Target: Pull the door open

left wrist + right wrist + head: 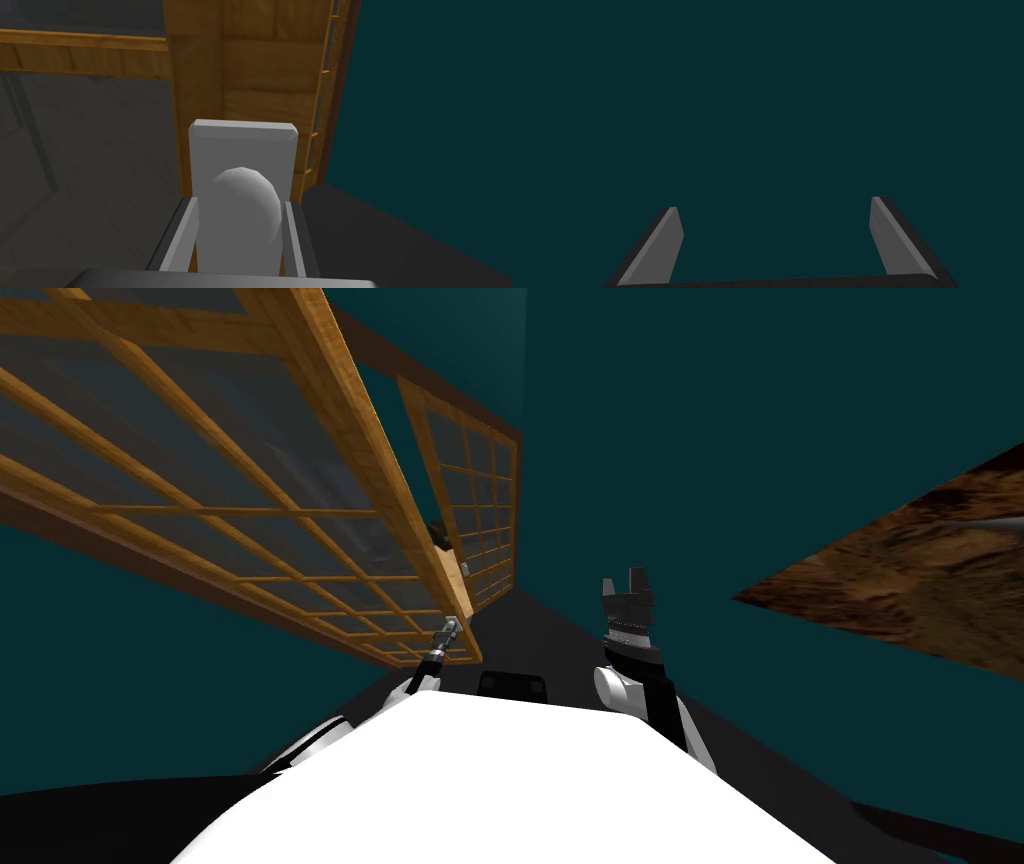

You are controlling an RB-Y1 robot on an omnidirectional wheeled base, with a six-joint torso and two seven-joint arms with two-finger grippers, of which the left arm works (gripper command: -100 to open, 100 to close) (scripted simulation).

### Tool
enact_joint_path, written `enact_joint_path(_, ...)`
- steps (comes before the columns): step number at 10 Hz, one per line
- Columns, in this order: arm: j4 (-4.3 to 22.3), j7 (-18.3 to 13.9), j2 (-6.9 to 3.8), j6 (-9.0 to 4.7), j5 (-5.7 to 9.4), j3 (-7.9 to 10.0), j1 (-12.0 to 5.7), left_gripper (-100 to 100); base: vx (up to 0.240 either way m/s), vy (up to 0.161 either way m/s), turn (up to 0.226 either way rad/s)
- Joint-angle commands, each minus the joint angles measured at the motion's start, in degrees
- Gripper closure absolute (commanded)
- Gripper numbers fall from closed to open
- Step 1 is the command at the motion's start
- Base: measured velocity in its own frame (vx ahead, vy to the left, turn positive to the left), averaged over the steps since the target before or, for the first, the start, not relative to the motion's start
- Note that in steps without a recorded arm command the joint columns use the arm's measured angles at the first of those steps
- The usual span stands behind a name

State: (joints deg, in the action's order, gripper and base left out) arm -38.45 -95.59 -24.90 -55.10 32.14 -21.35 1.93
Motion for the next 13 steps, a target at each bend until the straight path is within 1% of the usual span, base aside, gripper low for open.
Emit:
enact_joint_path(1,-0.1,-1.0,-0.85,-1.13,-0.49,-0.98,0.6,100,-0.161,0.043,-0.091)
enact_joint_path(6,-0.5,-4.6,-3.83,-5.08,-2.18,-4.39,2.7,100,-0.206,0.044,-0.095)
enact_joint_path(8,-0.6,-5.8,-4.77,-6.33,-2.72,-5.46,3.37,100,-0.185,0.053,-0.072)
enact_joint_path(9,-0.6,-5.4,-4.45,-5.62,-2.6,-5.23,3.27,100,-0.077,0.015,-0.013)
enact_joint_path(10,-0.1,-6.1,-4.85,-6.79,-3.01,-5.95,3.81,100,-0.11,0.051,-0.115)
enact_joint_path(11,0.0,-6.3,-5.0,-7.15,-3.12,-6.11,3.92,100,-0.179,0.063,-0.131)
enact_joint_path(13,0.5,-7.2,-5.68,-8.82,-3.59,-6.87,4.41,100,-0.181,0.063,-0.113)
